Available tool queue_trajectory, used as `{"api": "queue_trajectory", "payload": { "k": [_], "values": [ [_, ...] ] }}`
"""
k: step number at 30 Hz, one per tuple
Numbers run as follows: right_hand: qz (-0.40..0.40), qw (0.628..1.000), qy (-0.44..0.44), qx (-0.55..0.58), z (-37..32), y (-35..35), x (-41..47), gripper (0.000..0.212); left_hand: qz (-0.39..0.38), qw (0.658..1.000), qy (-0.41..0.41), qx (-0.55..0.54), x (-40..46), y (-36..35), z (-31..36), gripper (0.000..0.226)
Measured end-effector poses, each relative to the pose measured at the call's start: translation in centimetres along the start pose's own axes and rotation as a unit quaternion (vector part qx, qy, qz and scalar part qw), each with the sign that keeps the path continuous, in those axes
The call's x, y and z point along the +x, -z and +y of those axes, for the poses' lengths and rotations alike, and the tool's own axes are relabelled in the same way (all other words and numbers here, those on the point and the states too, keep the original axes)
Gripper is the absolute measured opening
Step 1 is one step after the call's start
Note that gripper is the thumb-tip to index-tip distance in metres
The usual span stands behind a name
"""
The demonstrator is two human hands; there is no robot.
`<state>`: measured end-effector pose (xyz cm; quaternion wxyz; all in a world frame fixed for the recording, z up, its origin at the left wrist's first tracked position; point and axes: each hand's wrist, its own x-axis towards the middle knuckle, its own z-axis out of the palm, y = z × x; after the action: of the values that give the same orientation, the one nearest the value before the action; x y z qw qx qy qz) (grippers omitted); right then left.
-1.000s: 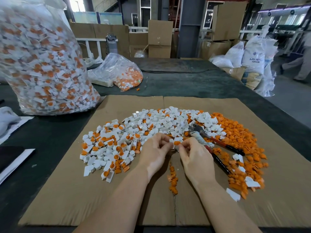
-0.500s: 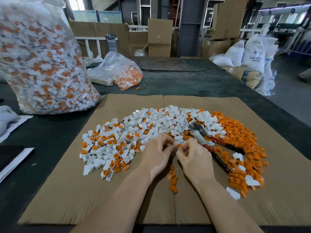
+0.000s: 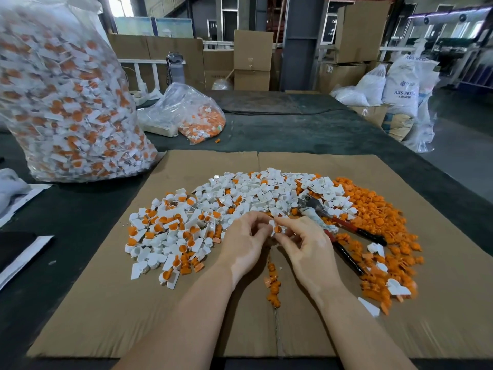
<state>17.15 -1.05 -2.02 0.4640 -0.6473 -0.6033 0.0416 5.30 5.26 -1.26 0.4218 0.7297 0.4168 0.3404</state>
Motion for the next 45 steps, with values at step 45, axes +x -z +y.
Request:
{"api": "queue_trajectory", "payload": {
  "k": [45],
  "values": [
    [0.017, 1.0, 0.003, -0.016, 0.03, -0.25, 0.14, 0.024, -0.002, 0.999, 0.017, -0.051, 0.35, -0.05, -0.49, 0.015]
  ]
}}
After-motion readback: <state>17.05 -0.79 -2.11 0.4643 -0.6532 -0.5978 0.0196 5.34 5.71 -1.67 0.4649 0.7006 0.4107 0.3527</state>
